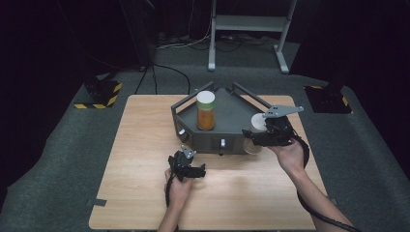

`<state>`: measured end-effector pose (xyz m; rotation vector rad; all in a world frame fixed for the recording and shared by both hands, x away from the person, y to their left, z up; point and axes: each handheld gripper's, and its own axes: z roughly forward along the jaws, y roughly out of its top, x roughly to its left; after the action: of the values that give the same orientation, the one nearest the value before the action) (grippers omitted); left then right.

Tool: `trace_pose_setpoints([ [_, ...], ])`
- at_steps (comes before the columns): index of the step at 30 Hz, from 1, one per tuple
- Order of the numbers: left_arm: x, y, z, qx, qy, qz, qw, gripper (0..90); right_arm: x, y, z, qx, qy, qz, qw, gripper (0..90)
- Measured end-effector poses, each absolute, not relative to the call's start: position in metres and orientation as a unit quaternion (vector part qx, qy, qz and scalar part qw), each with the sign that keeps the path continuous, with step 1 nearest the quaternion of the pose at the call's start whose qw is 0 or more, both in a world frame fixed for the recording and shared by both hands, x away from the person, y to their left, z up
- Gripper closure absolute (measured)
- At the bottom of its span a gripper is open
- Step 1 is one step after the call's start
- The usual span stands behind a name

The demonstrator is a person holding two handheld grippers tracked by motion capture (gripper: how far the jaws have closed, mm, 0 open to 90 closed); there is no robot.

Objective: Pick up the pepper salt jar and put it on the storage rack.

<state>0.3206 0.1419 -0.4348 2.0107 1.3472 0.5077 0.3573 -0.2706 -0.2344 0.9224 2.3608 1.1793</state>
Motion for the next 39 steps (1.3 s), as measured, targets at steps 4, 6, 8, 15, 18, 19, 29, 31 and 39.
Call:
trace_pose_setpoints([
  [4, 0.321, 0.142, -0.435, 0.768, 0.515, 0.194, 0.328, 3.7, 0.366, -0.269, -0.232, 0.335, 0.826, 0.420, 0.170, 35.7],
  [6, 0.321, 0.142, -0.435, 0.768, 0.515, 0.194, 0.328, 3.7, 0.371, -0.265, -0.229, 0.339, 0.825, 0.417, 0.173, 35.7],
  [8, 0.321, 0.142, -0.435, 0.768, 0.515, 0.194, 0.328, 3.7, 0.373, -0.261, -0.228, 0.342, 0.824, 0.414, 0.179, 35.6],
  [15, 0.321, 0.142, -0.435, 0.768, 0.515, 0.194, 0.328, 3.8, 0.387, -0.255, -0.226, 0.356, 0.818, 0.413, 0.183, 35.6],
  [18, 0.321, 0.142, -0.435, 0.768, 0.515, 0.194, 0.328, 3.8, 0.393, -0.249, -0.225, 0.362, 0.816, 0.411, 0.187, 35.6],
  [19, 0.321, 0.142, -0.435, 0.768, 0.515, 0.194, 0.328, 3.8, 0.396, -0.246, -0.224, 0.363, 0.815, 0.409, 0.188, 35.7],
  [29, 0.320, 0.141, -0.435, 0.767, 0.516, 0.194, 0.329, 3.8, 0.414, -0.220, -0.224, 0.367, 0.819, 0.396, 0.195, 35.6],
  [31, 0.320, 0.141, -0.435, 0.767, 0.516, 0.195, 0.328, 3.8, 0.421, -0.214, -0.226, 0.371, 0.819, 0.393, 0.194, 35.5],
  [39, 0.320, 0.141, -0.435, 0.767, 0.516, 0.195, 0.328, 3.8, 0.432, -0.201, -0.234, 0.380, 0.819, 0.383, 0.196, 35.5],
])
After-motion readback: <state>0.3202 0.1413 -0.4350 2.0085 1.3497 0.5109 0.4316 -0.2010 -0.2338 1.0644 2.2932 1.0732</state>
